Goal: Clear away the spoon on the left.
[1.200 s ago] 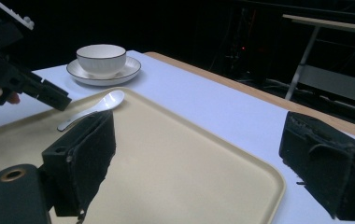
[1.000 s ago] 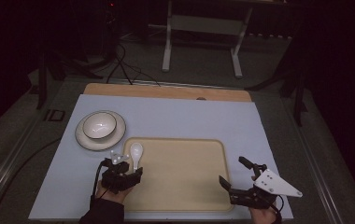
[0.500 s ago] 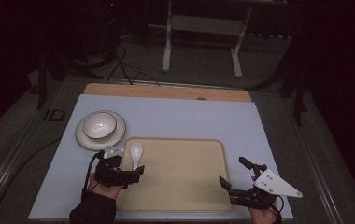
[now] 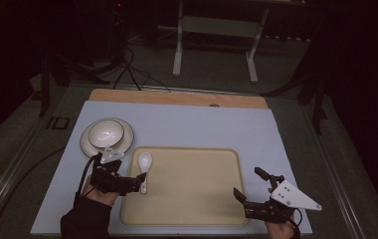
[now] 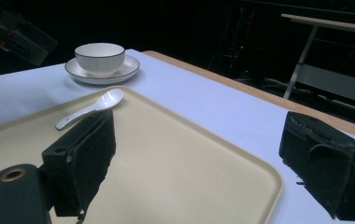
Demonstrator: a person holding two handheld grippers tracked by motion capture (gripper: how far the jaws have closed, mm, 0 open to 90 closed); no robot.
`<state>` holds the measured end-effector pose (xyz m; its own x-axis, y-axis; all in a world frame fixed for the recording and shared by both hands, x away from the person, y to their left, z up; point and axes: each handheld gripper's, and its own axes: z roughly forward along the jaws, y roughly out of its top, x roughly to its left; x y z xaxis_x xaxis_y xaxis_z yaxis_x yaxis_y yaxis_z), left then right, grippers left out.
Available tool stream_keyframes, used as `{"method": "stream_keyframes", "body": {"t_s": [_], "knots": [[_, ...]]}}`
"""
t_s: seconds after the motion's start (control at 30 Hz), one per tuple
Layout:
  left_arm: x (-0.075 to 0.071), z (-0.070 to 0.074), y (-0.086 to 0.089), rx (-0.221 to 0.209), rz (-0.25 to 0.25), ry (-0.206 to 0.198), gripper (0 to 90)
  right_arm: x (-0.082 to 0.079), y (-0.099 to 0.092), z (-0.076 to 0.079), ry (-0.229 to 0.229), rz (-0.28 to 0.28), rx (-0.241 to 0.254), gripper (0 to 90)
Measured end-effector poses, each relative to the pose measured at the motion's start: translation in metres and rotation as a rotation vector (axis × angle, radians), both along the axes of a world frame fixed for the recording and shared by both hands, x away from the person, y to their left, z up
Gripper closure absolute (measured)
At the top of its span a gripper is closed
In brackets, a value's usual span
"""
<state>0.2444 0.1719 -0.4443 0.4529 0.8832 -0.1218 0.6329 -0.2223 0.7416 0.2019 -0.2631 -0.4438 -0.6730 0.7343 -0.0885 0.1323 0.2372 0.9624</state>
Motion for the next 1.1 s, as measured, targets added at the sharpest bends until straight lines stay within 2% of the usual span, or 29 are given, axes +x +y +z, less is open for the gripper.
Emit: {"method": "stream_keyframes", "body": {"t_s": [0.1,0.23,0.3,0.33,0.37,0.4,0.43,0.47,0.5,0.6,0.67,0.73,0.8,0.97,1.1], "knots": [[-0.001,0.002,0.008,0.016,-0.009,-0.02,0.6,0.0,0.0,0.0,-0.002,-0.002,0.001,10.8],[-0.002,0.007,0.021,0.004,-0.022,-0.037,0.6,0.0,0.0,0.0,0.0,-0.003,0.0,10.8],[-0.003,0.009,0.027,-0.015,-0.055,-0.037,0.6,0.0,0.0,0.0,-0.001,-0.002,-0.002,10.7],[-0.003,0.009,0.029,-0.034,-0.091,-0.035,0.6,0.0,0.0,0.0,-0.001,-0.001,-0.004,10.7],[-0.003,0.008,0.032,-0.029,-0.11,-0.02,0.6,0.001,0.0,0.0,-0.002,-0.001,-0.005,10.8],[-0.003,0.008,0.032,-0.029,-0.11,-0.02,0.6,0.001,0.0,0.0,-0.002,-0.001,-0.005,10.8],[-0.003,0.007,0.036,-0.006,-0.112,-0.021,0.6,0.0,0.0,0.0,-0.003,-0.002,-0.005,10.7],[-0.003,0.005,0.039,-0.012,-0.116,-0.025,0.6,0.001,0.0,0.0,-0.002,-0.003,-0.004,10.8],[-0.003,0.004,0.042,-0.018,-0.111,-0.012,0.6,0.001,0.001,0.0,-0.002,-0.003,-0.006,10.8],[-0.004,0.002,0.046,-0.02,-0.115,-0.018,0.6,0.0,0.001,0.0,-0.002,-0.004,-0.007,10.8],[-0.007,-0.001,0.052,-0.015,-0.12,-0.038,0.6,0.001,0.001,-0.001,0.0,-0.005,-0.007,10.8],[-0.007,-0.004,0.056,-0.006,-0.114,-0.032,0.6,0.001,0.001,-0.001,0.001,-0.006,-0.007,10.8],[-0.009,-0.006,0.06,-0.03,-0.124,-0.039,0.6,0.0,0.001,-0.001,0.0,-0.005,-0.008,10.8],[-0.01,-0.014,0.068,-0.059,-0.134,-0.04,0.6,0.001,0.001,-0.001,0.001,-0.007,-0.009,10.8],[-0.011,-0.023,0.072,-0.06,-0.118,-0.022,0.6,0.001,0.001,-0.001,0.002,-0.009,-0.01,10.8]]}}
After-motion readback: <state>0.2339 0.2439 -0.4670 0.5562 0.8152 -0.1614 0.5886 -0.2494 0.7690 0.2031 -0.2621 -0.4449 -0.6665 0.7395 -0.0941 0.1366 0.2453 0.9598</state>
